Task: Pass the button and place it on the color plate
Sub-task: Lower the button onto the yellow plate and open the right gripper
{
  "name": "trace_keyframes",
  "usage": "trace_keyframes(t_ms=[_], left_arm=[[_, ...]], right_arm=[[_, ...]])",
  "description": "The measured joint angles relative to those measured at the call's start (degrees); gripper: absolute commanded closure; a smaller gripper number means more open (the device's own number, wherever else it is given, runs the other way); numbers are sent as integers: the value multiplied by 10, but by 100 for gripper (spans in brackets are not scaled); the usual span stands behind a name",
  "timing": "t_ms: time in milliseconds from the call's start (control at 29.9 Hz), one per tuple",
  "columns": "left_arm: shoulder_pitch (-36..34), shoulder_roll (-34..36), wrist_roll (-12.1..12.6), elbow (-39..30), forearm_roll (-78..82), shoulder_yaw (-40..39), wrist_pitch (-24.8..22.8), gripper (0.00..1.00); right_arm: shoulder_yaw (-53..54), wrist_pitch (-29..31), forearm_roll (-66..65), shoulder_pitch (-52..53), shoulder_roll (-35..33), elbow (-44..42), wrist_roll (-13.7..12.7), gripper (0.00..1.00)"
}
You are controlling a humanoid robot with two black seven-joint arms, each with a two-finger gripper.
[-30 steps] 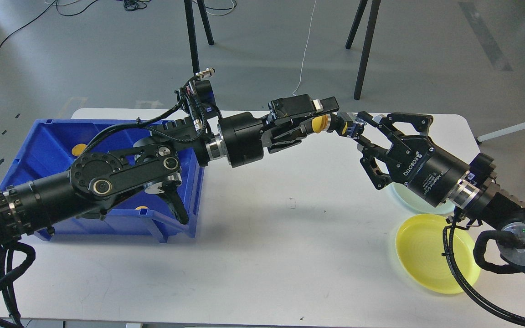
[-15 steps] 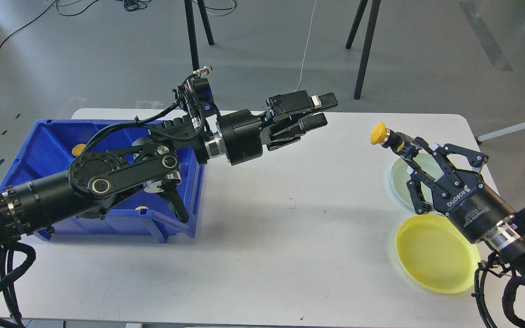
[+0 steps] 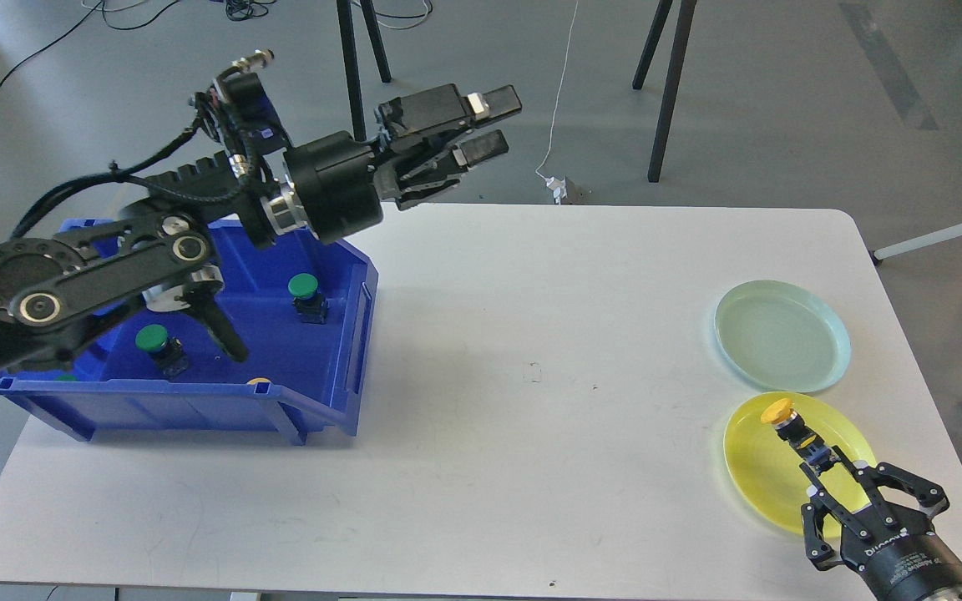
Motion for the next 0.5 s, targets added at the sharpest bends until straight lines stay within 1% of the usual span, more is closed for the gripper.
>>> trace_keyframes(t_ms=[33, 67, 134, 167, 267, 301, 434, 501], left_arm=[[-12, 25, 0, 1, 12, 20, -1, 24], [-24, 44, 0, 2, 28, 39, -1, 24], [-52, 81, 0, 6, 86, 85, -7, 24], [-64, 93, 0, 11, 117, 106, -13, 24], [-86, 110, 0, 43, 205, 165, -36, 24], [-88, 111, 0, 58, 229, 181, -41, 24], [-81, 109, 0, 112, 301, 219, -46, 24], [-71, 103, 0, 130, 322, 226, -47, 24]], right_arm=[[5, 0, 20, 1, 8, -8, 0, 99], [9, 0, 36, 2, 16, -15, 0, 96], [13, 0, 54, 6, 30, -26, 0, 86], [13, -1, 59, 10, 38, -31, 0, 80], [14, -8, 64, 22, 52, -39, 0, 53], [14, -13, 64, 24, 54, -40, 0, 47], [14, -26, 65, 29, 67, -41, 0, 30], [14, -27, 65, 29, 72, -41, 0, 27]])
